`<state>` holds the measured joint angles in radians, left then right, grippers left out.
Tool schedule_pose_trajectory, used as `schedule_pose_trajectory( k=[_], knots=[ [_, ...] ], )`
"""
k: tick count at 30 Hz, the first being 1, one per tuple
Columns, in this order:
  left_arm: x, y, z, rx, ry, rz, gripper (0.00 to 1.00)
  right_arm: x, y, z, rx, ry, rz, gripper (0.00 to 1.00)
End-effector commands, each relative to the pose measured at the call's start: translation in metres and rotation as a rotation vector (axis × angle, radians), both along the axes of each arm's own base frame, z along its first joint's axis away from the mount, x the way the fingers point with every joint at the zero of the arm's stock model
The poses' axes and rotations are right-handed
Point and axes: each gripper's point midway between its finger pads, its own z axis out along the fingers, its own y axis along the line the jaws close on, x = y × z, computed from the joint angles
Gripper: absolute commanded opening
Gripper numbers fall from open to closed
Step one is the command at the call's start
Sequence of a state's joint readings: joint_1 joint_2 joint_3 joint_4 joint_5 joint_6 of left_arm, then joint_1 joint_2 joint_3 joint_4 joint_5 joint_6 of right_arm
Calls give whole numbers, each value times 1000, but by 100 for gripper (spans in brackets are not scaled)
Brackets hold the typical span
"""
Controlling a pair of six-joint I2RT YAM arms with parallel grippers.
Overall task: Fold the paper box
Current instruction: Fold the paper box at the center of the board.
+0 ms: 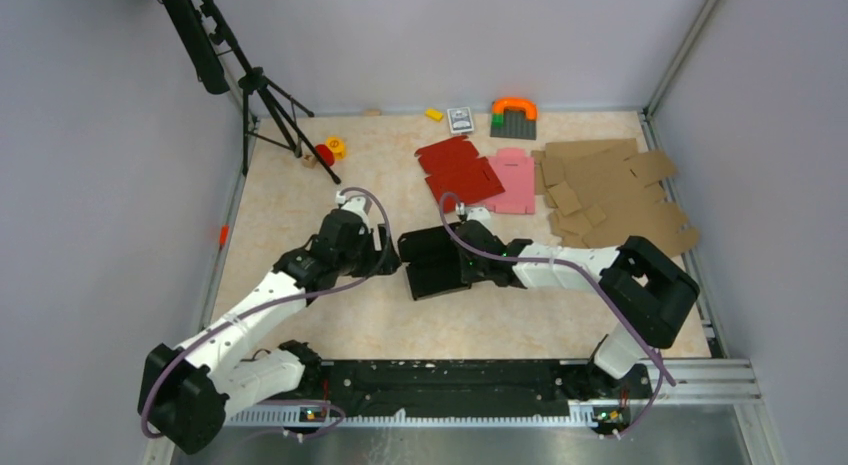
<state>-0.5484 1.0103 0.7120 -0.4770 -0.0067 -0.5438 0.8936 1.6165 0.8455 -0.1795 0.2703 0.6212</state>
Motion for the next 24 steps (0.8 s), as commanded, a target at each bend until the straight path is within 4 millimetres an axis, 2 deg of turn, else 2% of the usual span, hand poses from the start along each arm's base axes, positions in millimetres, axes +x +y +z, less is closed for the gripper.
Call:
schedule_pose_trajectory(
  k=[1, 6, 11, 18, 24],
  knots=[
    [29, -27, 16, -141, -153, -61, 80, -12, -14, -3, -78, 37, 101, 13],
    [34, -28, 0, -122, -155, -74, 78, -8, -22, 0, -136, 26, 103, 11],
    [36, -30, -6, -116, -155, -91, 73, -2, -26, -1, -205, 10, 94, 2],
    [37, -37, -18, -107, -143, -131, 60, 1, -29, -4, -299, -20, 82, 0],
    [43, -45, -23, -112, -152, -172, 54, 1, -32, -6, -347, -30, 80, 0]
  ],
)
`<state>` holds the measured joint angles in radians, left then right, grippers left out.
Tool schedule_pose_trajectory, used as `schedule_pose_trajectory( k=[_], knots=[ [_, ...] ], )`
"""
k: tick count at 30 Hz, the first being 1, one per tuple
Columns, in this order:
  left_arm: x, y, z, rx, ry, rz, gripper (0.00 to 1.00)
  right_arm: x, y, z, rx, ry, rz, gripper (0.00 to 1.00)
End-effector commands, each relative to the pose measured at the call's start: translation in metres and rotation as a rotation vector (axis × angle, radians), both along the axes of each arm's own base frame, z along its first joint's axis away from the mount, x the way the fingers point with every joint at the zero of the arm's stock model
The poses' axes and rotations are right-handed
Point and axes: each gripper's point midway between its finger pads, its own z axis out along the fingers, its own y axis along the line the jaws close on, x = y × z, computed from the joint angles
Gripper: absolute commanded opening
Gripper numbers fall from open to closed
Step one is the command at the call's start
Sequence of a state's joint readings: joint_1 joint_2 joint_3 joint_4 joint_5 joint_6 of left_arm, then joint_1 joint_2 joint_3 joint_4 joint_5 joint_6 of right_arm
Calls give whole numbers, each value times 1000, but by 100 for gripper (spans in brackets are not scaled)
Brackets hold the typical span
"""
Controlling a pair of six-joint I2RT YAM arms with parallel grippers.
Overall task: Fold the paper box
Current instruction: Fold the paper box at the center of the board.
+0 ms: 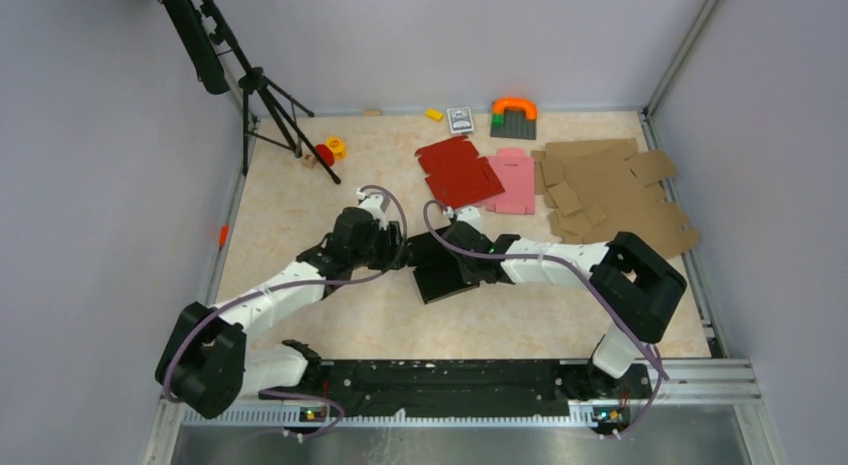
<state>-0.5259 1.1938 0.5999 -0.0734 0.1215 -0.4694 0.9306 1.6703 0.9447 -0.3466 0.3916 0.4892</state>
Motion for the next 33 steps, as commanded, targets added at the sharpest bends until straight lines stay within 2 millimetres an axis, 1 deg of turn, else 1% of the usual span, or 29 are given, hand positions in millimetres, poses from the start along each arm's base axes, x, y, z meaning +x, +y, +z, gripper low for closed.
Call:
schedule_pose_trajectory(
  k=[1, 4, 7, 13, 17, 19, 24, 27, 33],
  knots=[
    [12, -12, 9, -29, -73, -49, 53, -1, -15, -7, -114, -1, 0, 0],
    [17, -11, 6, -14, -77, -38, 51, -3, -11, -7, -108, -1, 5, 0],
    [18, -16, 6, -30, -73, -57, 46, -4, -9, -7, -108, -5, 7, 0],
    [14, -31, 10, -88, -51, -82, 26, -3, -11, -5, -141, -33, -23, 0],
    [7, -43, 19, -145, -50, -107, 5, -2, -13, -5, -178, -50, -34, 0],
    [6, -45, 19, -150, -41, -105, 0, -1, -15, -4, -207, -61, -41, 0],
    [3, -50, 20, -155, -22, -118, 0, -1, -22, -3, -303, -84, -44, 0],
    [2, -52, 21, -157, -12, -127, 0, -2, -22, -5, -336, -89, -42, 0],
    [1, -52, 25, -149, -10, -132, 0, 0, -29, -7, -430, -114, -44, 0]
  ],
)
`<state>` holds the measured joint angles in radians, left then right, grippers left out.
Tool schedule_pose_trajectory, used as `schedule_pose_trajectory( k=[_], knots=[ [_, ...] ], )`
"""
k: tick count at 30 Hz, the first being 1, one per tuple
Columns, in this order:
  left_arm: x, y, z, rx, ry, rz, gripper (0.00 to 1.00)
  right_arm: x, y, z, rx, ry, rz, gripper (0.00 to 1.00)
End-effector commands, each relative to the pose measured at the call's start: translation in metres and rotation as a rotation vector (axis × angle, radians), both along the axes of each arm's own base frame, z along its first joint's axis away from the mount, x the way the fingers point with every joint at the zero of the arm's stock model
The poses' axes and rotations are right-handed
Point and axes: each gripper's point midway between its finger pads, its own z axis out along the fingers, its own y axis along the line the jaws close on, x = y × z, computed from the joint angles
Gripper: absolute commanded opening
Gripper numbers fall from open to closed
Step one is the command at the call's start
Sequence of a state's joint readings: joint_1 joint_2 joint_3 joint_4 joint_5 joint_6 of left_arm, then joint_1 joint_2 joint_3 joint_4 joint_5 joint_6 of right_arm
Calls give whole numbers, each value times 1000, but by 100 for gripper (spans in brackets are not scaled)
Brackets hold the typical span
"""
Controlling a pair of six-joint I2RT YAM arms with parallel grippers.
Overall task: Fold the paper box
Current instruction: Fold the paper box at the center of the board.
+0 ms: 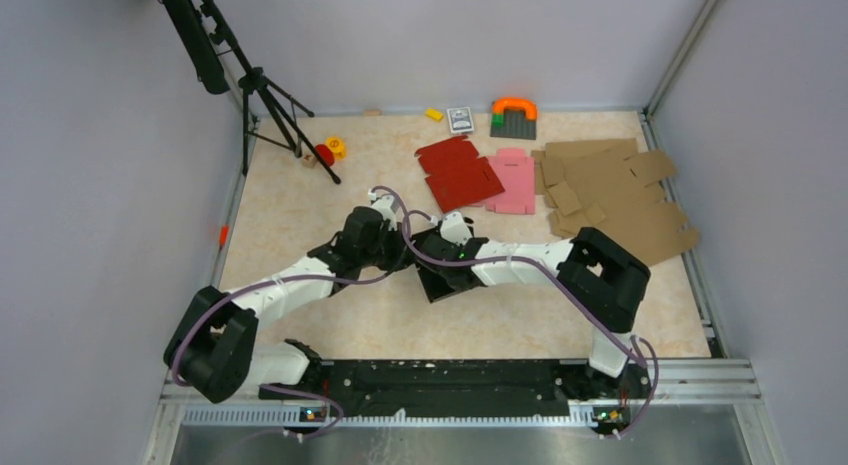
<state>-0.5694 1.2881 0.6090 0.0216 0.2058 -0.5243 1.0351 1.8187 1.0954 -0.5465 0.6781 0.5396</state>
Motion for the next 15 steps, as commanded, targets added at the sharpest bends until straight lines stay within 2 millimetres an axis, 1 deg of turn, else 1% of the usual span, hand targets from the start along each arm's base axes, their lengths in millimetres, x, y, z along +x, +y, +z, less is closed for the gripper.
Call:
schedule_pose_trajectory(
  k=[1, 8, 13, 15],
  knots=[
    [7, -20, 33, -71, -59, -54, 0, -4, -20, -8, -163, -4, -8, 0],
    [7, -20, 32, -66, -51, -58, 0, -4, -21, -15, -179, -19, 13, 0],
    [7, -21, 31, -61, -44, -67, 0, -5, -25, -21, -265, -25, 50, 0],
    [7, -22, 30, -63, -40, -70, 0, -5, -25, -24, -268, -20, 51, 0]
  ],
)
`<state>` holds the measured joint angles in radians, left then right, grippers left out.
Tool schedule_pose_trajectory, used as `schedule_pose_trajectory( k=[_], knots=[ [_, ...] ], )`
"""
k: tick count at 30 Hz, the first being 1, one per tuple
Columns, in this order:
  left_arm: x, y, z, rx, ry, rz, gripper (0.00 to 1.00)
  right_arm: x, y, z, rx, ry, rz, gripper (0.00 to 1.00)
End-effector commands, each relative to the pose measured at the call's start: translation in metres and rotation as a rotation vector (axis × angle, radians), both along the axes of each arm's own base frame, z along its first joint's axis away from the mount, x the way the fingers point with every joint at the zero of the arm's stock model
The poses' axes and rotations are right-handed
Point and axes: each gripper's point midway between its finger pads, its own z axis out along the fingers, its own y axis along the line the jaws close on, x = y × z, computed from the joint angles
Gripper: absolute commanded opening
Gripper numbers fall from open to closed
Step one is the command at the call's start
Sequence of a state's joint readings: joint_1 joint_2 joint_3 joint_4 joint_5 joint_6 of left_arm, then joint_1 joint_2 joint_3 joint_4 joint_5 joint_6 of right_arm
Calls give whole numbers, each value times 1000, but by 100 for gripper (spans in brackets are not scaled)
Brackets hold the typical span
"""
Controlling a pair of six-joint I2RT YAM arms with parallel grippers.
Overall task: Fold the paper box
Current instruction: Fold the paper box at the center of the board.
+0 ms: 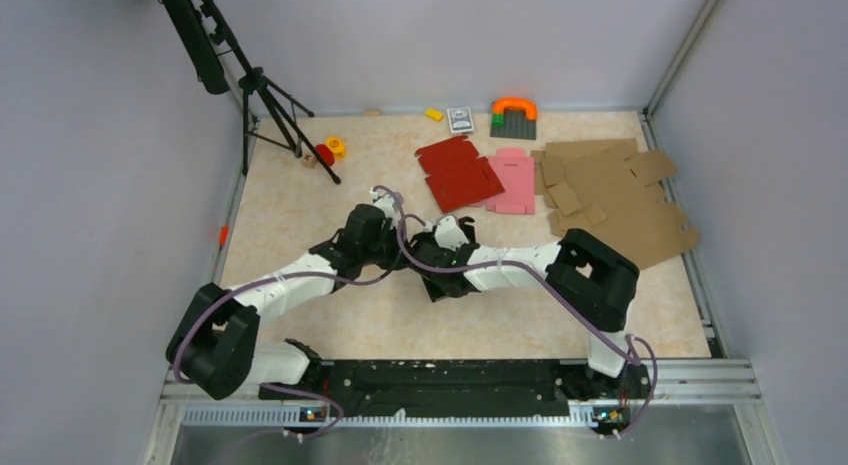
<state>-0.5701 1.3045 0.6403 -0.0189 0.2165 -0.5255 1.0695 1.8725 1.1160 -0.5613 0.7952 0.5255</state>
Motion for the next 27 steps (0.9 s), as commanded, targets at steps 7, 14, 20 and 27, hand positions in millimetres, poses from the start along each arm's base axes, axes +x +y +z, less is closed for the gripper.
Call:
schedule_pose_trajectory(
  k=[7, 14, 20, 27],
  knots=[
    [8, -19, 30, -62, -65, -64, 0, -11, -21, -22, -132, 47, 29, 4],
    [6, -18, 30, -49, -59, -74, 0, -13, -11, -17, -48, 53, 37, 8],
    [6, -16, 29, -28, -63, -81, 0, -15, -1, -3, 58, 71, 34, 12],
    [7, -16, 28, -5, -65, -101, 0, -17, 4, -3, 133, 124, 29, 16]
  ],
)
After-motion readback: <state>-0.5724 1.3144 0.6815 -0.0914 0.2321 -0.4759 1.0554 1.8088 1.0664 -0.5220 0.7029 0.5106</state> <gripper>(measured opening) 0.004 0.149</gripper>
